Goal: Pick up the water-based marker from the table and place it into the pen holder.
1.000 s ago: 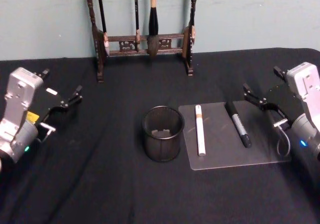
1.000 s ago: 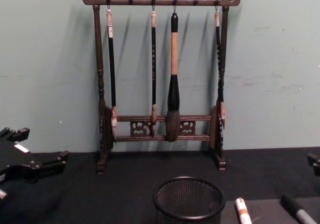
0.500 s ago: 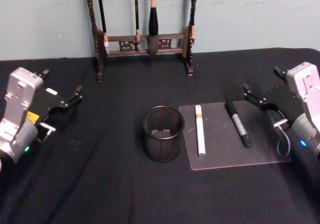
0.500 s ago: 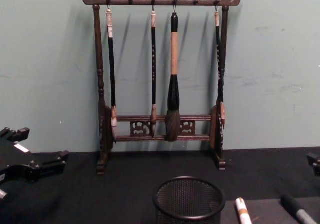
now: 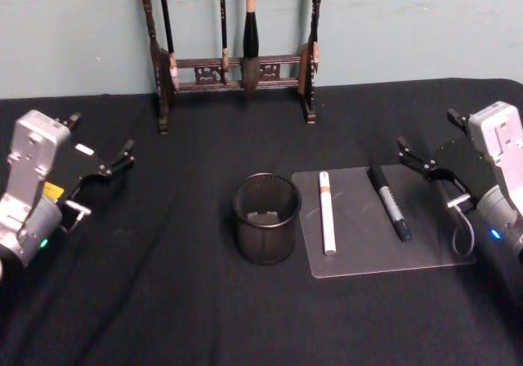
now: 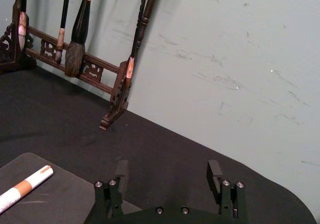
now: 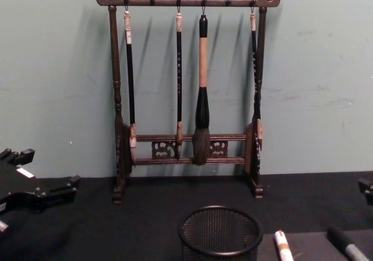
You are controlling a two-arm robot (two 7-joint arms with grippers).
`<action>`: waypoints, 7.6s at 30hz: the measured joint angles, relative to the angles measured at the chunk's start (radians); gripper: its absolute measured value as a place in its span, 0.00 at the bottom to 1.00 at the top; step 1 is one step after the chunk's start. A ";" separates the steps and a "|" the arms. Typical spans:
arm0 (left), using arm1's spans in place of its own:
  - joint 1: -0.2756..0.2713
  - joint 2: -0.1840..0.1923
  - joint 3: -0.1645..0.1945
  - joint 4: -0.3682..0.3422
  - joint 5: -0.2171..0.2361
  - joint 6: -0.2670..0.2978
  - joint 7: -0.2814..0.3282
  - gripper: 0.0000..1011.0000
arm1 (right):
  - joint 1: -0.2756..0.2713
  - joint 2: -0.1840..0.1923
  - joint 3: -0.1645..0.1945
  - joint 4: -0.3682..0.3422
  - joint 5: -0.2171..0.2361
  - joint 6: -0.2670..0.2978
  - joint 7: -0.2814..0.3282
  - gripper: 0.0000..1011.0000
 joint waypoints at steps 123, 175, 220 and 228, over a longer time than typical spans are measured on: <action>0.000 0.000 0.000 0.000 0.000 0.000 0.000 0.99 | 0.091 -0.299 0.005 -0.065 -0.079 0.790 0.205 0.99; 0.000 0.000 0.000 0.000 0.000 0.000 0.000 0.99 | 0.081 -0.310 0.021 -0.067 -0.105 0.794 0.226 0.30; 0.000 0.000 0.000 0.000 0.000 0.000 0.000 0.99 | -0.056 -0.299 0.204 -0.164 0.169 0.196 0.511 0.18; 0.000 0.000 0.000 0.000 0.000 0.000 0.000 0.99 | -0.054 -0.311 0.157 -0.151 0.220 0.137 0.576 0.18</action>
